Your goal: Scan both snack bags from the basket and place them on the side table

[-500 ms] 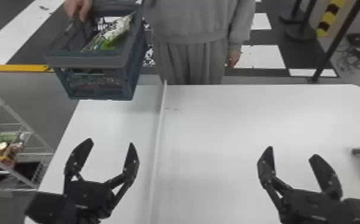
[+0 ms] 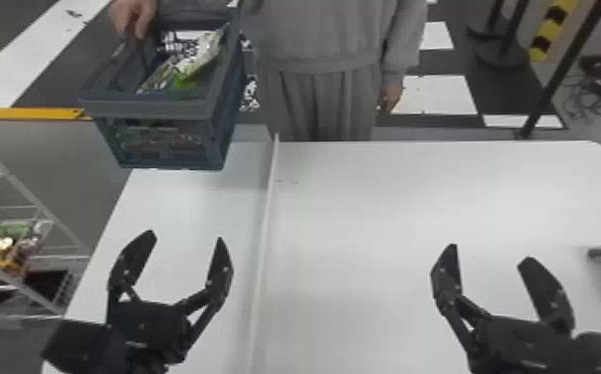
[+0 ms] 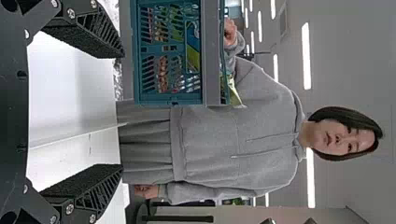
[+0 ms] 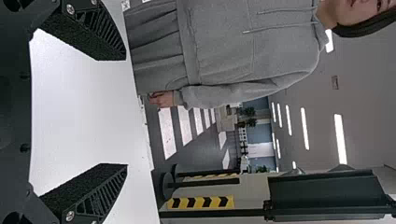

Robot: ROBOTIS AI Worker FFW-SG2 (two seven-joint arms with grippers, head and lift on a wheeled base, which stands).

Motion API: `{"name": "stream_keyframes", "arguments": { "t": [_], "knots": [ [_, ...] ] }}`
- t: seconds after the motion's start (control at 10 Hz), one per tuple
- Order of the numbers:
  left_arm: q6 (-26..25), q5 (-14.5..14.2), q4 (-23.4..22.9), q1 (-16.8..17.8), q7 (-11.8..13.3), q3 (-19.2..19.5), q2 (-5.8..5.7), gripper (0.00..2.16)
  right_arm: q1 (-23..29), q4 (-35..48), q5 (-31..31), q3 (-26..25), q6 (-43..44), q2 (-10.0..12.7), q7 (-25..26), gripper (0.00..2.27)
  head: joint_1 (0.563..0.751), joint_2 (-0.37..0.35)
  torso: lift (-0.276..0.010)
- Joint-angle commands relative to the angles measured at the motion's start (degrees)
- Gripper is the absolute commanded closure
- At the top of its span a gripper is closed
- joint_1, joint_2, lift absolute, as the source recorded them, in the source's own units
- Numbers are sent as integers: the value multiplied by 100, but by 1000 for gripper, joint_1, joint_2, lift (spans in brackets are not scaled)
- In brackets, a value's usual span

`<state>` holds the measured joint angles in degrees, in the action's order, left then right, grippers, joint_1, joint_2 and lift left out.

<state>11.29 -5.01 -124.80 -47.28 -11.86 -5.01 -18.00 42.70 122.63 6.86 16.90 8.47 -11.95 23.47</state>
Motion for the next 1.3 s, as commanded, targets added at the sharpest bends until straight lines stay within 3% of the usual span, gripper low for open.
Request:
{"name": "stream_keyframes", "arguments": {
  "t": [0.0, 0.7, 1.2],
  "knots": [
    [0, 0, 0, 0, 0, 0, -2, 164, 2, 6, -1, -3, 0, 0, 0, 107, 695, 88, -75],
    [0, 0, 9, 0, -114, -18, 7, 90, 2, -3, -10, 24, 0, 0, 0, 120, 695, 90, -75],
    [-369, 0, 44, 185, -123, 53, 51, 144, 2, -11, -18, 41, 0, 0, 0, 120, 695, 104, -75]
  ]
}}
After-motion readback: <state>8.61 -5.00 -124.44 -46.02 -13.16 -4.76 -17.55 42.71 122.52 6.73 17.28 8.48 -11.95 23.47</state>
